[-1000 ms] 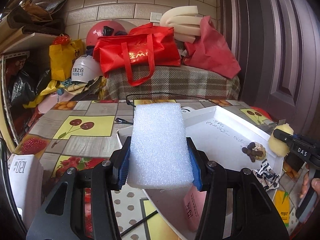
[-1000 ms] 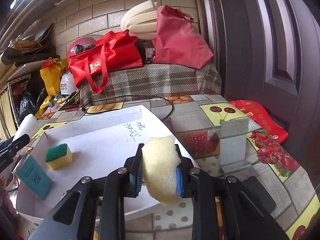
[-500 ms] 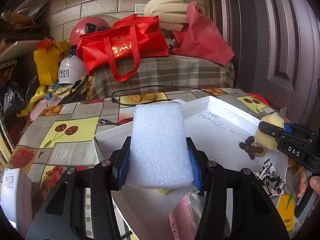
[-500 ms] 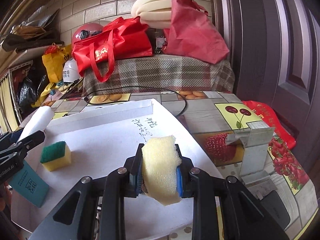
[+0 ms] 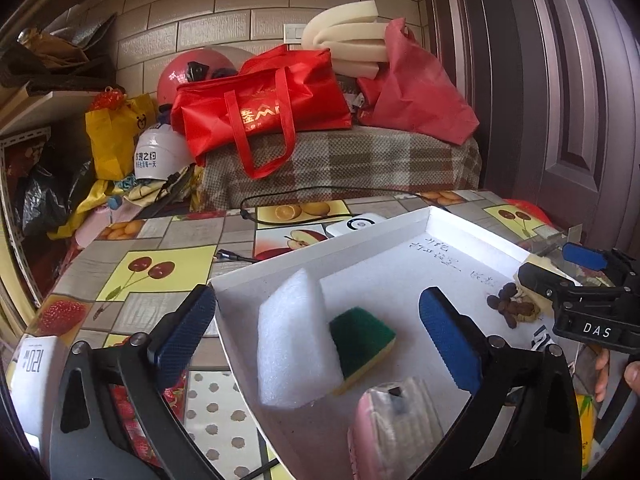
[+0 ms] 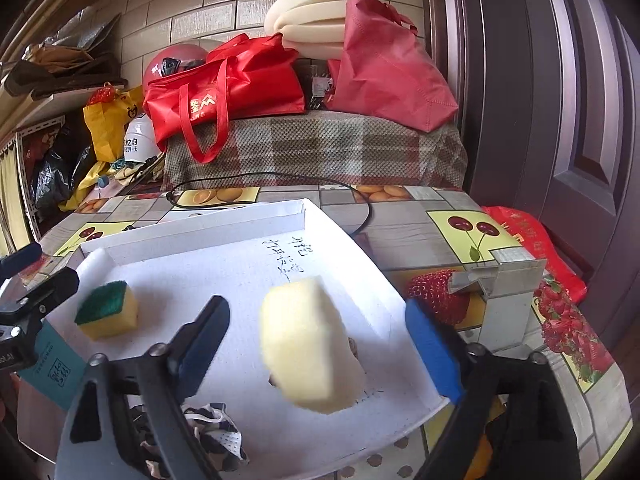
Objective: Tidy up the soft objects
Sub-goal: 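Open the left tool to drop the foam sheet while the right tool drops the sponge, then move both tools back to the pile of soft items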
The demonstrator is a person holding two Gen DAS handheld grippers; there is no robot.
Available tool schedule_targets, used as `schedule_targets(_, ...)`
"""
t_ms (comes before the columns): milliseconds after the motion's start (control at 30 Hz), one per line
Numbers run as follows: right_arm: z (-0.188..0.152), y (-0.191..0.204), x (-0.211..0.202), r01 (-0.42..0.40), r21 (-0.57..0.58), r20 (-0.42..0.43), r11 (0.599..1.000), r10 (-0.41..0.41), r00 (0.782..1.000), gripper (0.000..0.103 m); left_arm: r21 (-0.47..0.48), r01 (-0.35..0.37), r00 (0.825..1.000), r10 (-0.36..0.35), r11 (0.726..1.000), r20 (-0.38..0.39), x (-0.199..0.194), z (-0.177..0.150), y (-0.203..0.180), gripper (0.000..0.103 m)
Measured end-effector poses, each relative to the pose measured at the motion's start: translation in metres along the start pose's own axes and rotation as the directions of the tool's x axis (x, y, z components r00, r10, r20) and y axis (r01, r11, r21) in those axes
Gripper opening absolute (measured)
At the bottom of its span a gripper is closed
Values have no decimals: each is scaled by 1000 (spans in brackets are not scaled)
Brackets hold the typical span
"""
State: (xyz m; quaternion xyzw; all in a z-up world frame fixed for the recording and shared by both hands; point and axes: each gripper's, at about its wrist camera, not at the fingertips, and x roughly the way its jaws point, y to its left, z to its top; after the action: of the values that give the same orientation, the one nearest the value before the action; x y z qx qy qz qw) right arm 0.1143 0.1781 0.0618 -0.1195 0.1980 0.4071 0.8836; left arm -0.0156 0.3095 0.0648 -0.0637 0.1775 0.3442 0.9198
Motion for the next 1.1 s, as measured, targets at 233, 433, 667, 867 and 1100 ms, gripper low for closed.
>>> schedule_targets(233, -1, -6, -6, 14, 26, 39, 1000, -15, 999, 101, -58, -22, 997, 26, 998, 73, -14, -2, 12, 103)
schedule_targets(433, -3, -10, -21, -9, 55, 125, 998, 2, 992, 103, -64, -28, 996, 33, 998, 79, -19, -3, 13, 103)
schedule_targets(667, -7, -7, -34, -15, 18, 167, 1000, 12, 986, 103, -71, -31, 997, 36, 997, 70, -32, -9, 15, 103)
schedule_targets(867, -18, -21, -50, -14, 36, 146, 999, 9, 989, 103, -71, -21, 998, 26, 997, 63, -47, -16, 16, 103)
schedule_targets(1100, -35, -52, -75, 22, 92, 109, 996, -32, 994, 103, -114, 16, 999, -10, 993, 53, -73, -27, 29, 103)
